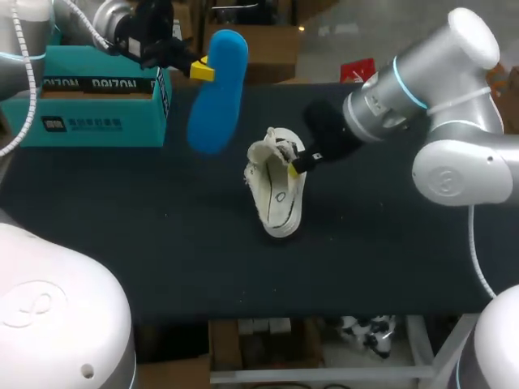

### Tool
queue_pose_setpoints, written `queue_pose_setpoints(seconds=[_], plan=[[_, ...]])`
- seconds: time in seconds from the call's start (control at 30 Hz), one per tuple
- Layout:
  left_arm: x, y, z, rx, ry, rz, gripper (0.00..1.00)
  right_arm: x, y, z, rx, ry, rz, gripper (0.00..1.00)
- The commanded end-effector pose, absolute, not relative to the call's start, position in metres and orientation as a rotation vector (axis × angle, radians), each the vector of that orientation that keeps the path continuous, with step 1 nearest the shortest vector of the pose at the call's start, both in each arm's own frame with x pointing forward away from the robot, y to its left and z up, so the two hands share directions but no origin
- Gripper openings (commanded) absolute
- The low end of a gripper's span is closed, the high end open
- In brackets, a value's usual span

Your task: Open the shoe tongue, take the insole out of the shoe, put the insole back into the shoe, and pack the shoe into the shoebox

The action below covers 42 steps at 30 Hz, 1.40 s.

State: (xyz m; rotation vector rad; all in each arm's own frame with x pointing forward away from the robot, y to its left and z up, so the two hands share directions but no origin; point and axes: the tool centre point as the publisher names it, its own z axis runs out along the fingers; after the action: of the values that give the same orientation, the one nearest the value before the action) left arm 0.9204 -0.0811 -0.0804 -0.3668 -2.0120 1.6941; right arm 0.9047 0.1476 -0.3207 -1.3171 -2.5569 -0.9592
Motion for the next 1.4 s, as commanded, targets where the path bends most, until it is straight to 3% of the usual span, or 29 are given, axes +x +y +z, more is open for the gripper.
queue_pose_setpoints(seconds=[0.03, 0.63, 0.67, 0.7, 0.73, 0.77, 1.13, 1.4], plan=[[0.915, -0.075, -0.083, -0.348, -2.007, 1.724, 0.00, 0.912, 0.135, -0.331, -1.260, -2.518, -0.997, 0.00], [0.881, -0.080, -0.076, -0.314, -2.016, 1.767, 0.00, 0.921, 0.108, -0.335, -1.073, -2.491, -0.873, 0.00], [0.879, -0.081, -0.075, -0.311, -2.014, 1.771, 0.00, 0.921, 0.107, -0.335, -1.070, -2.489, -0.874, 0.04], [0.877, -0.081, -0.074, -0.303, -2.012, 1.774, 0.00, 0.920, 0.105, -0.336, -1.067, -2.487, -0.875, 0.31], [0.876, -0.082, -0.074, -0.296, -2.011, 1.775, 0.00, 0.920, 0.104, -0.337, -1.063, -2.481, -0.880, 0.87], [0.873, -0.084, -0.073, -0.271, -2.010, 1.774, 0.00, 0.919, 0.102, -0.339, -1.058, -2.477, -0.885, 1.00], [0.847, -0.106, -0.055, -0.086, -2.018, 1.818, 0.00, 0.889, 0.064, -0.310, -1.108, -2.440, -0.912, 1.00], [0.838, -0.124, -0.035, 0.131, -2.032, 1.890, 0.00, 0.889, 0.064, -0.310, -1.108, -2.440, -0.912, 1.00]])
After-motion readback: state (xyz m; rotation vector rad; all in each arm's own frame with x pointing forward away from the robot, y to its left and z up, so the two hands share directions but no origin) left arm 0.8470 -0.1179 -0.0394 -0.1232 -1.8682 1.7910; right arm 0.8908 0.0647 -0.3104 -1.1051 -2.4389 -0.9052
